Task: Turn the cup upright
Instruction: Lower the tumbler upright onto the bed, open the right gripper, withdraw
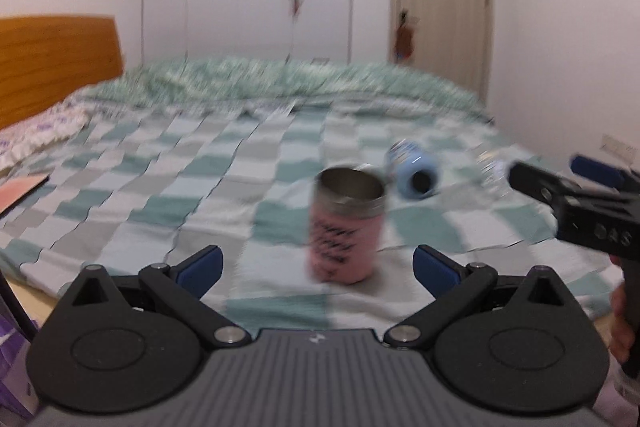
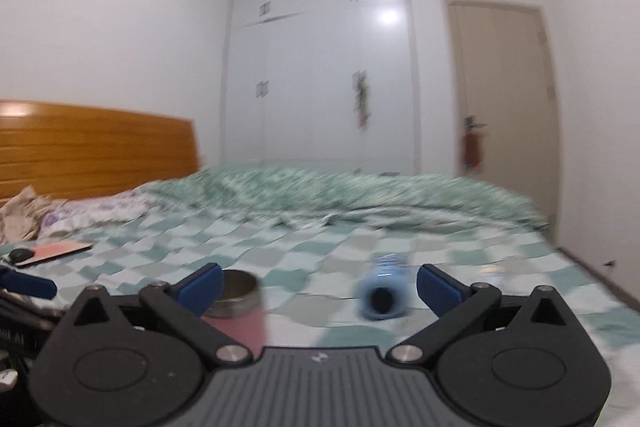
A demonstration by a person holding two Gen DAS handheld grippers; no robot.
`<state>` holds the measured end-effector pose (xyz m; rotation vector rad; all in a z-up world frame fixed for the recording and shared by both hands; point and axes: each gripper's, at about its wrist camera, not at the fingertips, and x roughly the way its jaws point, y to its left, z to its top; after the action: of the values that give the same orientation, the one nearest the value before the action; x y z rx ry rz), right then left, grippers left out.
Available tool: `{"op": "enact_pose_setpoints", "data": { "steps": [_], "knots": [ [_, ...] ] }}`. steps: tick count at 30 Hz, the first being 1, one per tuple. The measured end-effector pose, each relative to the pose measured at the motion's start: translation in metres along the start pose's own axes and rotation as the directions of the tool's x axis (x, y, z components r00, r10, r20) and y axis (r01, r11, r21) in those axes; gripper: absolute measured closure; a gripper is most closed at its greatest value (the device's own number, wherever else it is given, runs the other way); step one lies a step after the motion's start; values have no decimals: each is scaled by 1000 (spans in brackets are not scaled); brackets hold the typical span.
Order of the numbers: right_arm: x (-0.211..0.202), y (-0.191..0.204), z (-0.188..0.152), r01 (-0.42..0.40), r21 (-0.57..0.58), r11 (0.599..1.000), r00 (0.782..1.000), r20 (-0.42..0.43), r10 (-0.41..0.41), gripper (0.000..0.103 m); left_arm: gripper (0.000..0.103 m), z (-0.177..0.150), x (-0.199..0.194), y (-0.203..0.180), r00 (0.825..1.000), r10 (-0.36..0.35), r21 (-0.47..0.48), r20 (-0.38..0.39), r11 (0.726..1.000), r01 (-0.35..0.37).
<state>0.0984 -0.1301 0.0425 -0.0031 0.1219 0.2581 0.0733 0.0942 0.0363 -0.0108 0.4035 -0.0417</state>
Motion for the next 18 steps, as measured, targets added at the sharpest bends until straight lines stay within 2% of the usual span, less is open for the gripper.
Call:
{"op": "enact_pose_setpoints", "data": {
  "steps": [5,10,13,18],
  "knots": [
    [-78,-40,-8,103,15,995,995,13,-103,0,0,-16,-39,-44,992,-39,-21,119,999,42],
    [-134,-73,-32,175,30,984,985,-3,-175,0,0,-51,-59,-74,978,-51,-77,202,995,68],
    [-146,-89,-48,196,50,979,981,-14,-195,0,0,-66,-57,-89,976,-43,-66,214,996,59],
    [-153,-99,-64,201,45,979,980,-3,-201,0,0,-68,-65,-96,960,-3,-34,280,999,13]
  ]
}}
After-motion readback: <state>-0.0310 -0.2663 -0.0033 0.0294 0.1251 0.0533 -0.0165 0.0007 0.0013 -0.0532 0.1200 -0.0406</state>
